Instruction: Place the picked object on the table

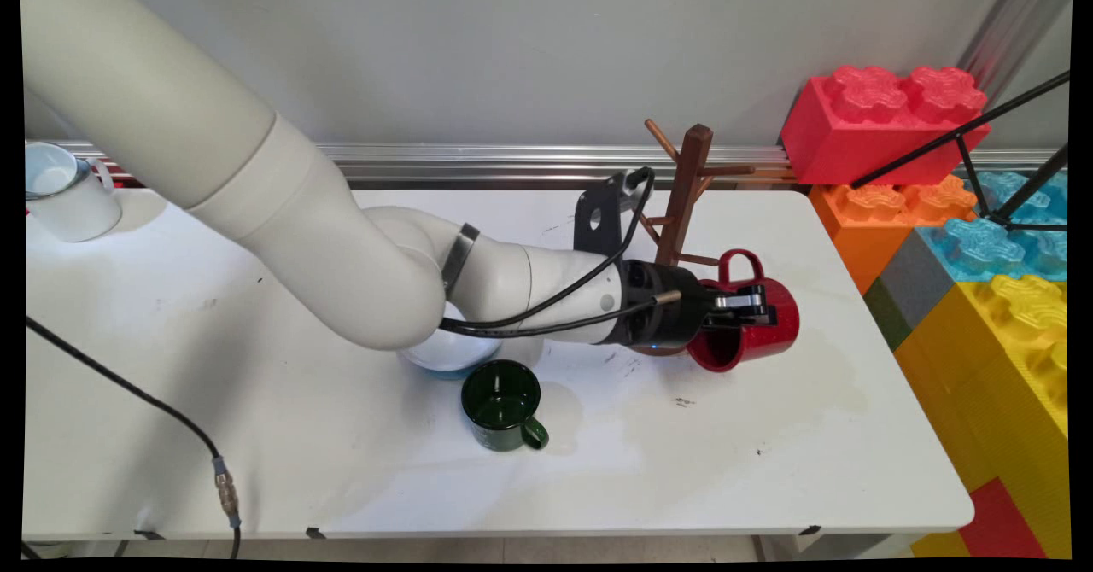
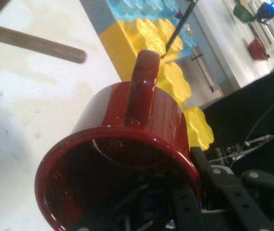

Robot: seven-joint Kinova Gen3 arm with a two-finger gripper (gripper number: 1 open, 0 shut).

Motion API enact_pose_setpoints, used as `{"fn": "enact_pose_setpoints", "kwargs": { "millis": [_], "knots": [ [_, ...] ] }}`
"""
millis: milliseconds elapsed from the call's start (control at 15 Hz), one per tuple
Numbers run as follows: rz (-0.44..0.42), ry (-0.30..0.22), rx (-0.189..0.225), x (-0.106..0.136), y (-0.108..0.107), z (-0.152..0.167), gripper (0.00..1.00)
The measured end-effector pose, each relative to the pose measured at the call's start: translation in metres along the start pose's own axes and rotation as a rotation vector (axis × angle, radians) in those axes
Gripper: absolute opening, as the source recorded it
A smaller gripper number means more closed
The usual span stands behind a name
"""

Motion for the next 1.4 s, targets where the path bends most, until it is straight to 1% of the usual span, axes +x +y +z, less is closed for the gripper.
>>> {"fn": "enact_pose_setpoints", "kwargs": {
  "millis": [133,333,600,800,933,1200,1400],
  "knots": [
    [0.020,-0.017,-0.006,0.002,0.003,-0.004,0.00],
    [0.060,-0.057,-0.014,0.009,0.011,-0.015,0.00],
    [0.078,-0.086,-0.020,0.018,0.023,-0.031,0.00],
    [0.085,-0.107,-0.022,0.025,0.034,-0.047,0.00],
    [0.094,-0.124,-0.025,0.033,0.047,-0.061,0.00],
    [0.113,-0.145,-0.008,0.045,0.066,-0.083,0.00],
    [0.142,-0.151,0.022,0.056,0.079,-0.100,0.00]
  ]
}}
